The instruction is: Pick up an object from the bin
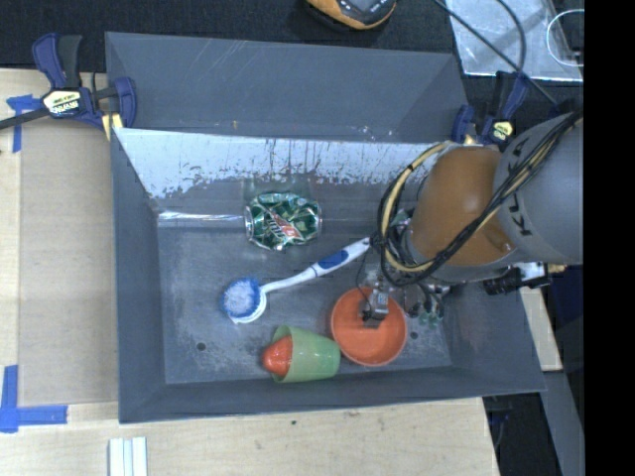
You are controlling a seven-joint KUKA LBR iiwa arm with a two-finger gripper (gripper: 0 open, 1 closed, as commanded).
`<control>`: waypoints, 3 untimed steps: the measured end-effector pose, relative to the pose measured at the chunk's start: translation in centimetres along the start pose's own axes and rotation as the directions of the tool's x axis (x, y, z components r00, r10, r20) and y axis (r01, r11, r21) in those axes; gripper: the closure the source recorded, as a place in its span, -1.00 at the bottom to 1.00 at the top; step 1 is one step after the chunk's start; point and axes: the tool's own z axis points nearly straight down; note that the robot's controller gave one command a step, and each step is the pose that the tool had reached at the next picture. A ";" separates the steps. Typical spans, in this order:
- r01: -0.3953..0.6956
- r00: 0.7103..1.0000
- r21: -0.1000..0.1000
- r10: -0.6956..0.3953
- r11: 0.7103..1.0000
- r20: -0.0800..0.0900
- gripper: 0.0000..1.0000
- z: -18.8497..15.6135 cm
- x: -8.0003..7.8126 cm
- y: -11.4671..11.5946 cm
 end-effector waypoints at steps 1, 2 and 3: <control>0.000 1.000 0.001 0.000 1.000 -0.005 1.00 -1.0 0.1 0.0; 0.000 1.000 0.000 0.000 1.000 -0.005 1.00 -2.9 0.1 0.0; 0.001 1.000 0.000 -0.001 1.000 0.001 1.00 -4.5 0.0 0.0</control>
Offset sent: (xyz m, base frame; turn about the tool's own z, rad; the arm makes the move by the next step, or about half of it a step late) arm 0.0000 -0.0001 0.0040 0.0000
